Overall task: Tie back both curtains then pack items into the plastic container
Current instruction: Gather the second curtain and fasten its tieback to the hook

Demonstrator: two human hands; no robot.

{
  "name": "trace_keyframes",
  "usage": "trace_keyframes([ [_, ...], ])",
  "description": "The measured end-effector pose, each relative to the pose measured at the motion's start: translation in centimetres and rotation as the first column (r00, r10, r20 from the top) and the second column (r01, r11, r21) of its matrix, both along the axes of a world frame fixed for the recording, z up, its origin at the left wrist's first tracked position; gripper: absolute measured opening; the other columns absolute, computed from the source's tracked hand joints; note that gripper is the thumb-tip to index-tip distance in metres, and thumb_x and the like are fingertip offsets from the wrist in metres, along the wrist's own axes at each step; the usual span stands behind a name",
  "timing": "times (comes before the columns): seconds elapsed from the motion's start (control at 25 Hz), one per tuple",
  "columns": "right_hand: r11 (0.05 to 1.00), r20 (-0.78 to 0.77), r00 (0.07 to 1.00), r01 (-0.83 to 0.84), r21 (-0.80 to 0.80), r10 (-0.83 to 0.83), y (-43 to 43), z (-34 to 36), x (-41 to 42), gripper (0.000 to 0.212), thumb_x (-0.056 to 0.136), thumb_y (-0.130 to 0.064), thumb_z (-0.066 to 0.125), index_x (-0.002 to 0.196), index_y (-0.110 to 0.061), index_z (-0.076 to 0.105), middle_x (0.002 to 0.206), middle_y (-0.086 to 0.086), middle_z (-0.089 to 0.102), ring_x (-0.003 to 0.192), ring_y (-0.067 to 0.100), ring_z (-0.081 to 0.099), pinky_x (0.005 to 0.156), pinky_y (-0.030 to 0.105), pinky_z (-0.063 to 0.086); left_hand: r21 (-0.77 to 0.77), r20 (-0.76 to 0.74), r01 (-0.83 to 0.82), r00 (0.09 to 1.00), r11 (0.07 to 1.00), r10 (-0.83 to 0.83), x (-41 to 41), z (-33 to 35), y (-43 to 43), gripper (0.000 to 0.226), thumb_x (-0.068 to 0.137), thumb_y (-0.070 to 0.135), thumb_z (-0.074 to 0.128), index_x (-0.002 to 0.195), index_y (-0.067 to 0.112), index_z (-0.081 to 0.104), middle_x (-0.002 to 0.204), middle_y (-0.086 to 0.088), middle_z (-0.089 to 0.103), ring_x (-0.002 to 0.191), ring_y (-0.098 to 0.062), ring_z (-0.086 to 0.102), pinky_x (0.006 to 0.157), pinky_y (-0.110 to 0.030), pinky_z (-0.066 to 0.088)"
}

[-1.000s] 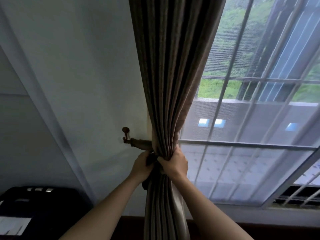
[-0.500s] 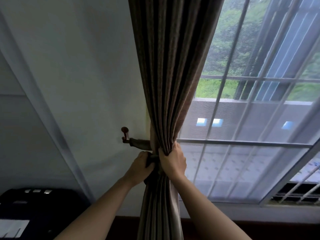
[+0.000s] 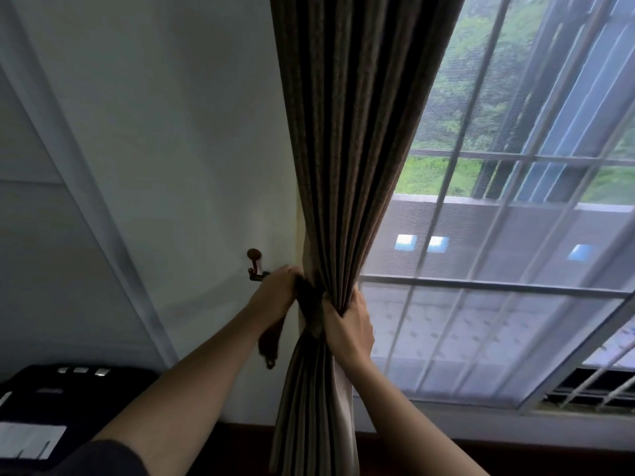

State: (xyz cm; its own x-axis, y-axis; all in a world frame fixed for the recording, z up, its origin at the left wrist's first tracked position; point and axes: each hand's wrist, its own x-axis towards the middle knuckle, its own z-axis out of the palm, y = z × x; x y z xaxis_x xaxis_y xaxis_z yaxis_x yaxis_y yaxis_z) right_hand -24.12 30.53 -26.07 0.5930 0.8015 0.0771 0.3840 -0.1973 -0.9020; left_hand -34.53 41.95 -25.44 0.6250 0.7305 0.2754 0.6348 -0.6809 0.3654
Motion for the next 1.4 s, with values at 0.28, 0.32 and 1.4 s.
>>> trace_keyframes([
  [0.28,0.998,0.053,0.997,-0.063,0.005,0.063,-0.7,-0.3,0.4,0.041,0.088,-0.04,0.051,0.128,-0.034,0.042,0.11,-0.007,0.049,0.099,0.017,0.053,0.078,0.034,0.044,-0.089,0.117,-0.277,0.951,0.957,0.286,1.9,1.9,0.3,0.012,0.085,-0.001,0.046,0.081,0.002,0.057,0.08,-0.009,0.059,0.067,-0.02,0.054,0.055,-0.025,0.04],
  [0.32,0.997,0.05,0.996,-0.075,0.009,0.074,-0.6,-0.4,0.5,0.042,0.087,-0.041,0.052,0.127,-0.034,0.043,0.109,-0.007,0.049,0.098,0.016,0.053,0.08,0.036,0.046,-0.106,0.14,-0.303,0.938,0.947,0.316,1.8,2.1,0.3,0.014,0.083,-0.004,0.045,0.076,0.005,0.053,0.072,-0.005,0.056,0.063,-0.018,0.051,0.051,-0.021,0.035],
  [1.4,0.91,-0.155,0.898,-0.395,0.122,0.411,0.4,-2.7,6.5,0.039,0.09,0.004,0.049,0.104,-0.032,0.049,0.094,0.007,0.064,0.075,0.013,0.06,0.069,0.032,0.047,-0.651,0.371,0.281,0.928,0.705,-0.028,0.7,-1.5,-2.3,0.058,0.062,0.021,0.086,0.115,0.025,0.063,0.114,0.006,0.065,0.11,-0.009,0.058,0.097,-0.032,0.048],
])
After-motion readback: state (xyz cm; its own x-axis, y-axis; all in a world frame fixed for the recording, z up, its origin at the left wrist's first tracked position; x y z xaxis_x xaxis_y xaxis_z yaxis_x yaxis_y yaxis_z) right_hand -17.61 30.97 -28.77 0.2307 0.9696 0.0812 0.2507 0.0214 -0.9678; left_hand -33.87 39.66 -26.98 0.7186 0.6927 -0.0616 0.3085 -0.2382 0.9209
